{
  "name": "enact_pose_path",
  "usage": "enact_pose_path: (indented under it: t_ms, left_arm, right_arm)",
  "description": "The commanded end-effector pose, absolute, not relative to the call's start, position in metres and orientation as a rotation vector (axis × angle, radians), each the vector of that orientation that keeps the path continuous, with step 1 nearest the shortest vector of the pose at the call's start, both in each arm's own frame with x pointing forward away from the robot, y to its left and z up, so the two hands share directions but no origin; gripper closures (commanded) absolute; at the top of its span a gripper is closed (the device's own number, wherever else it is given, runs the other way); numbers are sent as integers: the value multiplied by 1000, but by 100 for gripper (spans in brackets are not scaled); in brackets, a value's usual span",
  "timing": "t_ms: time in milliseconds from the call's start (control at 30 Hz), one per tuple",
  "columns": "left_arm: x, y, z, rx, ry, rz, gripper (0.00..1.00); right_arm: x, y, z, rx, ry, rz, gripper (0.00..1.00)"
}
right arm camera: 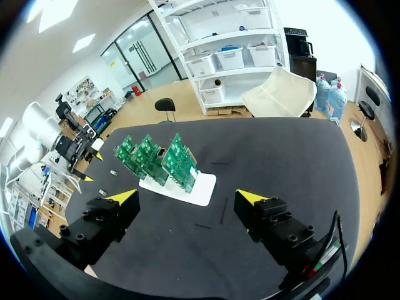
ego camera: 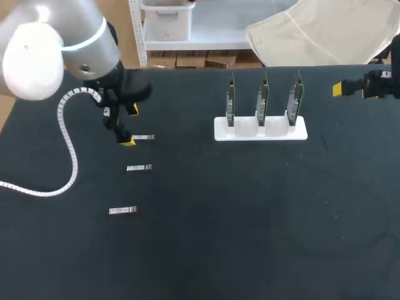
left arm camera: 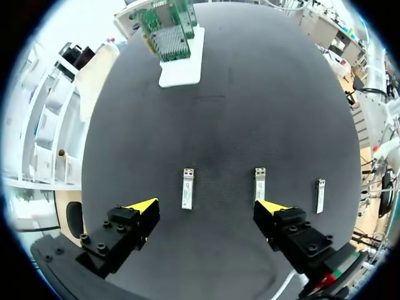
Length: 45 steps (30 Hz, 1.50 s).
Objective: Pick up the optical module with the left hand, and insert it into the network port with the right hand.
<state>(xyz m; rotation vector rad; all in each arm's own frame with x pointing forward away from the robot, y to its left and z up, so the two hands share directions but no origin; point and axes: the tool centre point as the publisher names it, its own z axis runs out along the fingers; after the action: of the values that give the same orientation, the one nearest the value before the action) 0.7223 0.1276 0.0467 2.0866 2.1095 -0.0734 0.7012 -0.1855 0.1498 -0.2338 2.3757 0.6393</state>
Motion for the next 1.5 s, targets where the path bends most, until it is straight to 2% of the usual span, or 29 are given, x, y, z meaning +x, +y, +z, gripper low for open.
enact_pose_path:
  t_ms: [33, 1500]
  left_arm:
    - [735, 124, 43, 2090, 2150, -104, 0]
    - [748, 131, -4, 2070, 2264, -8, 0]
  right_arm:
    - [700, -185, 151, -230, 2377, 633, 0]
    - [700, -185, 151, -230, 2377, 633, 0]
